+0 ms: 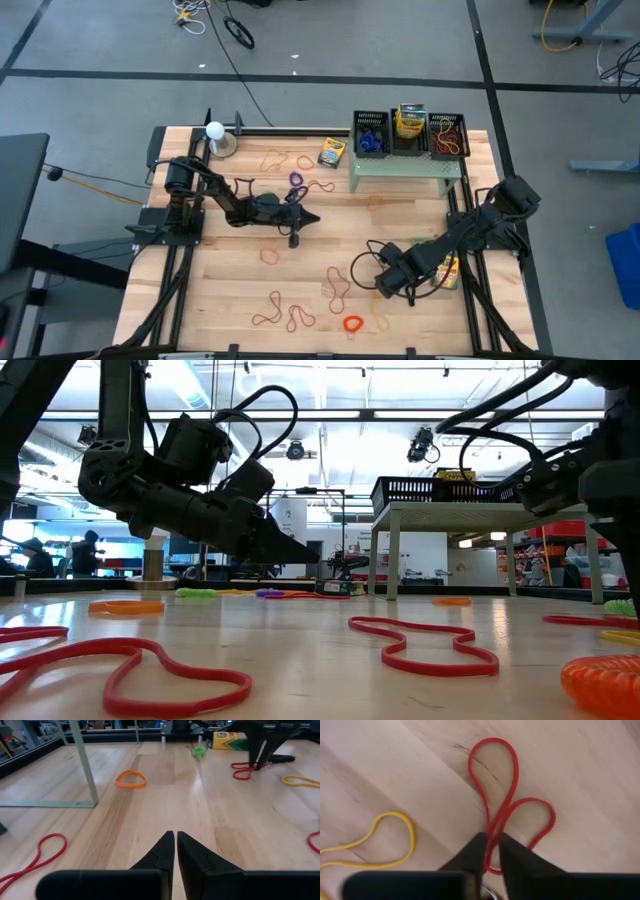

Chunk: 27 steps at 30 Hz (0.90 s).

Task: Pick & Place Office Desk Supplies
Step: Put the red rubber band into the right black basket on the shelf

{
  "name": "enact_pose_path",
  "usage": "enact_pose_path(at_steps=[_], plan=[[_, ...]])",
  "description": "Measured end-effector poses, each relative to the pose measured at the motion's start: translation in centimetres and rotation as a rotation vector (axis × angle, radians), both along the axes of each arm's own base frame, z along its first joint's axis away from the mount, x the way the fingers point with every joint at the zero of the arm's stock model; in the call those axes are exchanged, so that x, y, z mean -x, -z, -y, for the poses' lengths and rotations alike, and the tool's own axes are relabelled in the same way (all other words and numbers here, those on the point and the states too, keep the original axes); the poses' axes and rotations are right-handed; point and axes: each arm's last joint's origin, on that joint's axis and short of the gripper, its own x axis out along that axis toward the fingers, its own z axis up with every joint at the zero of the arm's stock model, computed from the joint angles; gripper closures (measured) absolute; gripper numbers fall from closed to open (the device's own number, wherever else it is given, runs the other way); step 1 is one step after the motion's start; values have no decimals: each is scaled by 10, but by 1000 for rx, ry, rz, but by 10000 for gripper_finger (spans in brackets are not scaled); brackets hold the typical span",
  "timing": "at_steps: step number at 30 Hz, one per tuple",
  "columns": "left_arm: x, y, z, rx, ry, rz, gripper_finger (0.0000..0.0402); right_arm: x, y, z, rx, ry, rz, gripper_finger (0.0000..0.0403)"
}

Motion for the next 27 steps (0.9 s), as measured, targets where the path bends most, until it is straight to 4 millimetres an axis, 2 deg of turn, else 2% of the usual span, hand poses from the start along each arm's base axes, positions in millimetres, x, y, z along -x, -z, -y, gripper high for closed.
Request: enact_pose_path(at_steps=[3, 8, 14, 27], plan=[[0, 0, 0, 8, -4, 1, 373, 0, -8, 2, -8, -9, 44, 393], [0, -1, 0, 8, 0, 17, 373, 4, -35, 9, 22, -11, 166, 387], [-1, -2, 0, 7, 0, 21, 373, 13, -68, 22, 85, -31, 319, 399], [-1, -2, 0, 7, 1, 26, 373, 19, -119, 86, 202, -113, 490, 394]])
